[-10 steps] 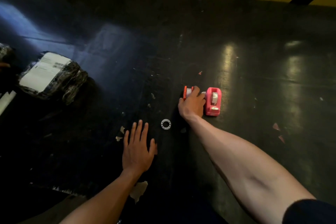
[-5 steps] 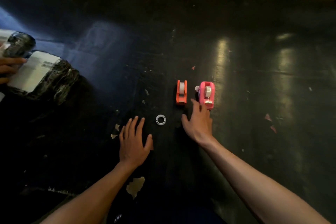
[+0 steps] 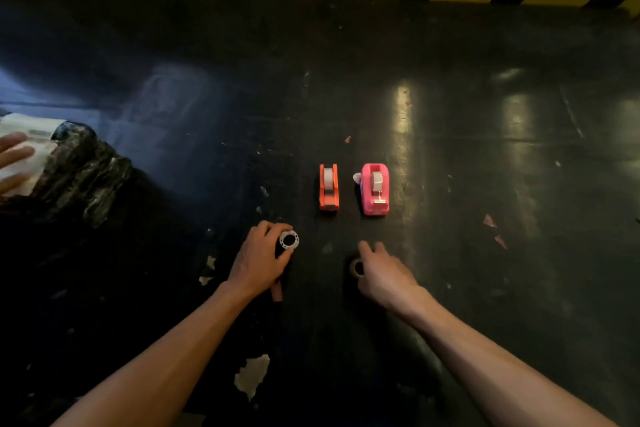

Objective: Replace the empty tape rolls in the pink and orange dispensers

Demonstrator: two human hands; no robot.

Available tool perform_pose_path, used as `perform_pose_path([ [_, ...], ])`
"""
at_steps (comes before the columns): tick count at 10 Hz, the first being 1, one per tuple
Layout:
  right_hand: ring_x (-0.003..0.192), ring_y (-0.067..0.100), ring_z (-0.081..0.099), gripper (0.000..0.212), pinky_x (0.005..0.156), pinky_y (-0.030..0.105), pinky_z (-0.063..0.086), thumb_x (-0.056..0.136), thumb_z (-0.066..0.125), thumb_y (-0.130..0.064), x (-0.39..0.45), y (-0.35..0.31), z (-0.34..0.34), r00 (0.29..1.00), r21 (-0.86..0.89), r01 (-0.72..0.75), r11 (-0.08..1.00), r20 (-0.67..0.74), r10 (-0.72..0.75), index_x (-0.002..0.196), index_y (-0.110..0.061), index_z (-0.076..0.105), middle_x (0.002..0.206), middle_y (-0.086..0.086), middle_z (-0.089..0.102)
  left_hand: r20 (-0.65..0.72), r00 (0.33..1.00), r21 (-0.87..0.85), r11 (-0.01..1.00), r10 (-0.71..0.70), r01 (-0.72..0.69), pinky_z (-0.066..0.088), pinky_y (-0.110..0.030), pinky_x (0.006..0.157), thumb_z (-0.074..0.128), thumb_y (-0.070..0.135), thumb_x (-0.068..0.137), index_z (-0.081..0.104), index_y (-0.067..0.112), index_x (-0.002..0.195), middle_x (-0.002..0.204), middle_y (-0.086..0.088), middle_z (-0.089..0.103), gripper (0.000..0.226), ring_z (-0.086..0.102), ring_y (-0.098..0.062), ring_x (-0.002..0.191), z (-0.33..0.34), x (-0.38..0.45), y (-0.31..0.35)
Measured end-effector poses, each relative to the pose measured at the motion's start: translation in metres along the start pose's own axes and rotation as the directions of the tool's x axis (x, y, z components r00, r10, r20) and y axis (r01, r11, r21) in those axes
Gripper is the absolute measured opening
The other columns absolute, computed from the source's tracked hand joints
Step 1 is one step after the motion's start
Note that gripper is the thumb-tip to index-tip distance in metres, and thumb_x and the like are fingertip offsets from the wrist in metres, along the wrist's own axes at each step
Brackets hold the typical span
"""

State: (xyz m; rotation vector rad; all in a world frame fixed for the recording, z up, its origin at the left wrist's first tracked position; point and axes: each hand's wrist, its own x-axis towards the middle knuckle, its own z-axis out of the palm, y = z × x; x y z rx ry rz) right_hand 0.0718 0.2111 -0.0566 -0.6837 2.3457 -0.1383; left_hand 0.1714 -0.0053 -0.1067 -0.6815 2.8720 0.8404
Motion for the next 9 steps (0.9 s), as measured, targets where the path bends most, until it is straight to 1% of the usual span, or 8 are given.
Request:
perform_pose_path([
  [1,0.120,0.030,0.053,0.046,0.095,0.045,0.048,0.088,0.066,-0.032,0.019,-0.030,-0.005,0.984,-0.055,0.173,0.983,-0.041,-0.175,0.129,-0.021,0.048,0.130,0.007,0.052,-0.051,0.995,-0.031,0.996,-0.082,0.080,0.049,-0.036,0.101,0.072,0.026,0.089,0.055,0.022,0.134,0.130,-0.003,0.055,0.048,0.052,-0.018,0.120,-0.014,0.013,-0.008],
  [2,0.125,0.027,0.047,0.043,0.101,0.046,0.039,0.090,0.061,-0.032,0.042,-0.059,-0.016,0.918,-0.171,0.332,0.928,-0.169,-0.359,0.130,-0.019,0.051,0.133,0.005,0.054,-0.068,0.989,-0.033,0.991,-0.132,0.130,0.050,-0.036,0.099,0.072,0.025,0.088,0.055,0.022,0.132,0.130,-0.003,0.056,0.048,0.052,-0.019,0.119,-0.030,0.028,-0.015],
  [3,0.129,0.031,0.042,0.042,0.106,0.051,0.034,0.090,0.061,-0.034,0.069,-0.080,-0.033,0.867,-0.270,0.359,0.893,-0.257,-0.427,0.128,-0.016,0.055,0.134,0.008,0.053,-0.073,0.988,-0.004,0.990,-0.139,0.139,0.049,-0.035,0.099,0.073,0.024,0.088,0.056,0.024,0.133,0.131,-0.002,0.057,0.048,0.052,-0.018,0.119,-0.042,0.043,-0.019],
  [4,0.130,0.035,0.038,0.039,0.107,0.053,0.032,0.089,0.063,-0.035,0.096,-0.096,-0.052,0.843,-0.370,0.322,0.872,-0.307,-0.441,0.123,-0.015,0.060,0.134,0.012,0.050,-0.068,0.988,0.000,0.990,-0.139,0.139,0.049,-0.034,0.099,0.073,0.023,0.088,0.056,0.024,0.134,0.132,-0.001,0.058,0.049,0.052,-0.017,0.118,-0.048,0.057,-0.020],
  [6,0.137,0.039,0.030,0.037,0.110,0.058,0.025,0.087,0.065,-0.035,0.127,-0.104,-0.055,0.864,-0.534,0.246,0.809,-0.259,-0.433,0.117,-0.013,0.066,0.140,0.015,0.045,-0.038,0.993,-0.012,0.994,-0.109,0.109,0.049,-0.036,0.100,0.073,0.025,0.088,0.057,0.027,0.134,0.133,0.001,0.058,0.048,0.051,-0.018,0.120,-0.045,0.079,-0.017],
  [7,0.140,0.039,0.027,0.035,0.113,0.061,0.019,0.090,0.062,-0.036,0.136,-0.104,-0.049,0.871,-0.534,0.230,0.813,-0.260,-0.417,0.116,-0.013,0.066,0.141,0.016,0.046,-0.023,0.994,-0.029,0.994,-0.109,0.108,0.050,-0.041,0.101,0.072,0.025,0.088,0.058,0.026,0.133,0.133,0.000,0.058,0.047,0.052,-0.020,0.120,-0.043,0.088,-0.018],
  [8,0.141,0.040,0.025,0.041,0.115,0.063,0.015,0.088,0.063,-0.041,0.134,-0.104,-0.049,0.890,-0.518,0.217,0.828,-0.243,-0.385,0.118,-0.013,0.065,0.141,0.016,0.045,-0.029,0.993,-0.028,0.993,-0.116,0.115,0.051,-0.043,0.099,0.074,0.023,0.087,0.057,0.025,0.133,0.131,-0.001,0.060,0.048,0.053,-0.023,0.120,-0.043,0.087,-0.014],
  [9,0.143,0.038,0.024,0.052,0.116,0.063,0.009,0.085,0.064,-0.049,0.134,-0.104,-0.050,0.894,-0.479,0.202,0.854,-0.267,-0.361,0.124,-0.014,0.062,0.143,0.014,0.045,-0.031,0.987,-0.046,0.987,-0.157,0.155,0.049,-0.042,0.103,0.074,0.021,0.087,0.048,0.025,0.141,0.134,-0.004,0.058,0.060,0.050,-0.024,0.123,-0.041,0.091,-0.014],
])
